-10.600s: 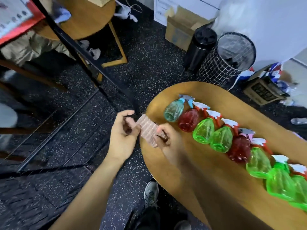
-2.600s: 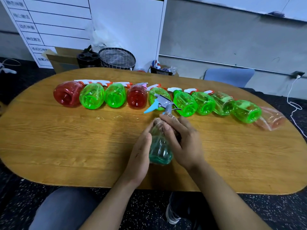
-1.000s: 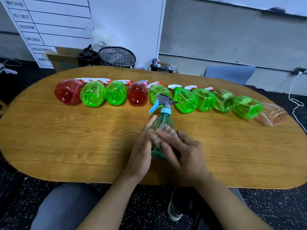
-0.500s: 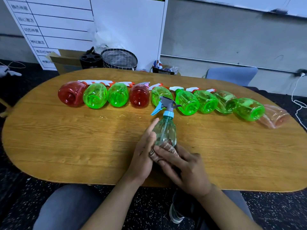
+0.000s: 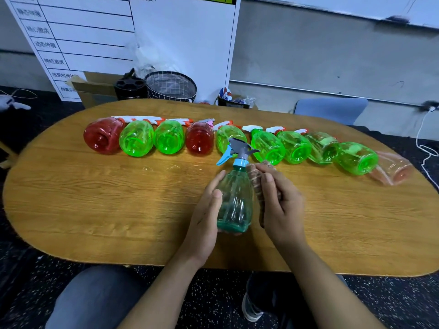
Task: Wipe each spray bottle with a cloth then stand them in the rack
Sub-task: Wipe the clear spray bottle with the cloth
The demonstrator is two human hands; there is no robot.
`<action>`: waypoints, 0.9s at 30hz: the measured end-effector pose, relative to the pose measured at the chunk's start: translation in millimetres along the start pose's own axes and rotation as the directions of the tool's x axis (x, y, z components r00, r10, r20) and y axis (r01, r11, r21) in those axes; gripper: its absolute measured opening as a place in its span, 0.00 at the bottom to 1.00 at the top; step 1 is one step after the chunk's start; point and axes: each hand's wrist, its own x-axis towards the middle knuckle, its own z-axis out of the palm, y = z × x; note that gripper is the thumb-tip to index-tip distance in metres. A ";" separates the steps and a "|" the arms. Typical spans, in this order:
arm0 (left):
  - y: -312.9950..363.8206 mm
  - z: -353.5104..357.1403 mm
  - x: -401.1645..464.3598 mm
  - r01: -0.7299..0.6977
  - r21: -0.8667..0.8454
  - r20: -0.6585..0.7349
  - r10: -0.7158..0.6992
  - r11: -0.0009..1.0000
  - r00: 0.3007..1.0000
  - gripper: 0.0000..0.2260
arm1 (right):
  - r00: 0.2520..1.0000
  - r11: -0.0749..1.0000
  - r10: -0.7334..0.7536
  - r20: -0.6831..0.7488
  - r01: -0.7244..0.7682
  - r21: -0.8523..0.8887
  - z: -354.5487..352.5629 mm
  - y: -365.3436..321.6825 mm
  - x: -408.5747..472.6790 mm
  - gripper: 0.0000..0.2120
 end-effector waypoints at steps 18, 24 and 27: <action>-2.5 1.3 -0.7 -0.034 0.029 0.041 0.033 0.999 0.999 0.24 | 0.995 0.980 -0.005 0.096 0.024 -0.198 9.8 1.4 -5.7 0.16; -3.7 2.2 2.7 -0.054 -0.008 -0.014 0.054 0.999 0.998 0.23 | 0.872 0.865 -0.362 0.329 0.446 -0.230 -5.4 2.1 -47.6 0.16; -5.0 2.9 3.5 -0.035 -0.037 -0.015 0.034 0.999 0.999 0.22 | 0.829 0.803 -0.431 0.357 0.533 -0.268 -8.2 3.8 -46.3 0.15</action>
